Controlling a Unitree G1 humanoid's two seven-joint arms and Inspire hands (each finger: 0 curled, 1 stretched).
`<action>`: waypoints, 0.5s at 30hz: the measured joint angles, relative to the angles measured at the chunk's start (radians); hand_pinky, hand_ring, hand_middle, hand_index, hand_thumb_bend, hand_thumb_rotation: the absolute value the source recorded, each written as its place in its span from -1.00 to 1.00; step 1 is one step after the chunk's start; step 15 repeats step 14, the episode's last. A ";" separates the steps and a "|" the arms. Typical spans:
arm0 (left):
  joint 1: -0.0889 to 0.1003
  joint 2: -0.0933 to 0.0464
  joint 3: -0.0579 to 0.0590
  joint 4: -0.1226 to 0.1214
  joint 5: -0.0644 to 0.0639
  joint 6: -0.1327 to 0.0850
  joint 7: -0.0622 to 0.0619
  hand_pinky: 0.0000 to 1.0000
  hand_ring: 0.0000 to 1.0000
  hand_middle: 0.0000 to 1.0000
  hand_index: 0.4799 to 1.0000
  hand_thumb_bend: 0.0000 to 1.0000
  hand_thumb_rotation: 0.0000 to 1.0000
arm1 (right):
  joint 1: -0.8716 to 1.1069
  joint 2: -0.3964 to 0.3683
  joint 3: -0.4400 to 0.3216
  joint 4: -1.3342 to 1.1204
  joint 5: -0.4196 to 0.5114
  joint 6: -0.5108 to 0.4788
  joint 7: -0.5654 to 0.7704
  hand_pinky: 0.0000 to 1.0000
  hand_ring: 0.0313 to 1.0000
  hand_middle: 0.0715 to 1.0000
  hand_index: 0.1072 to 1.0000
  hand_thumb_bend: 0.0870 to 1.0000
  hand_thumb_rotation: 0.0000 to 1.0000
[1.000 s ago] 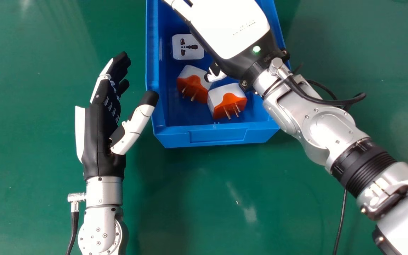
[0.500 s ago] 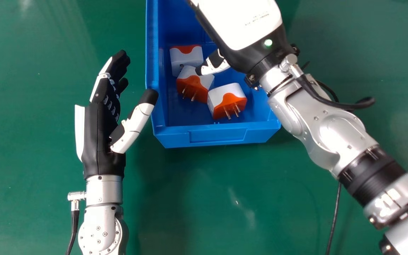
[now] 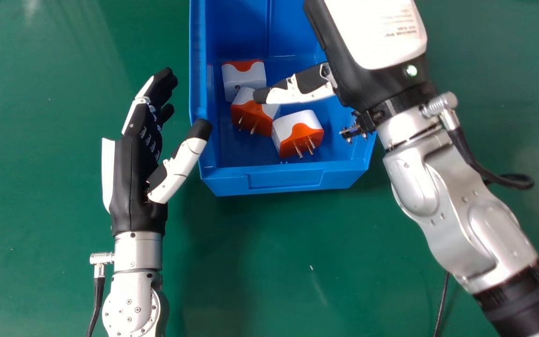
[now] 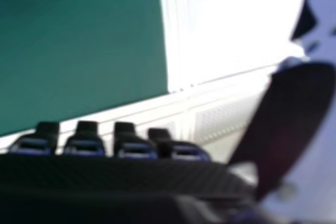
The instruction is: Pick all objects and put in blue box
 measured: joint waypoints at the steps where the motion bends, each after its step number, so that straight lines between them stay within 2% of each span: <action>1: 0.000 0.000 0.000 0.000 -0.001 0.000 -0.002 0.79 0.81 0.75 0.37 0.63 -0.01 | 0.013 0.001 -0.004 -0.010 0.000 -0.011 -0.004 1.00 1.00 1.00 0.99 0.94 -0.45; 3: 0.001 0.000 0.001 0.000 -0.004 0.000 -0.005 0.79 0.81 0.75 0.37 0.63 -0.02 | 0.036 0.003 -0.018 -0.020 0.005 -0.040 -0.016 1.00 1.00 1.00 0.99 0.94 -0.45; 7: 0.006 0.001 0.001 -0.003 -0.002 0.000 -0.003 0.77 0.81 0.74 0.37 0.63 -0.02 | 0.092 0.013 -0.053 -0.038 0.038 -0.101 -0.068 1.00 1.00 1.00 0.99 0.93 -0.40; 11: 0.014 0.004 0.002 -0.004 0.001 -0.002 0.001 0.77 0.81 0.74 0.37 0.63 -0.02 | 0.158 0.052 -0.108 -0.034 0.148 -0.221 -0.155 1.00 1.00 1.00 0.99 0.93 -0.38; 14: 0.014 0.005 0.006 -0.005 0.000 -0.003 0.005 0.74 0.79 0.72 0.35 0.62 -0.02 | 0.196 0.082 -0.144 0.001 0.240 -0.334 -0.200 0.99 0.98 0.98 0.98 0.87 -0.28; 15: 0.014 0.005 0.006 -0.005 0.000 -0.003 0.005 0.74 0.79 0.72 0.35 0.62 -0.02 | 0.196 0.082 -0.144 0.001 0.240 -0.334 -0.200 0.99 0.98 0.98 0.98 0.87 -0.28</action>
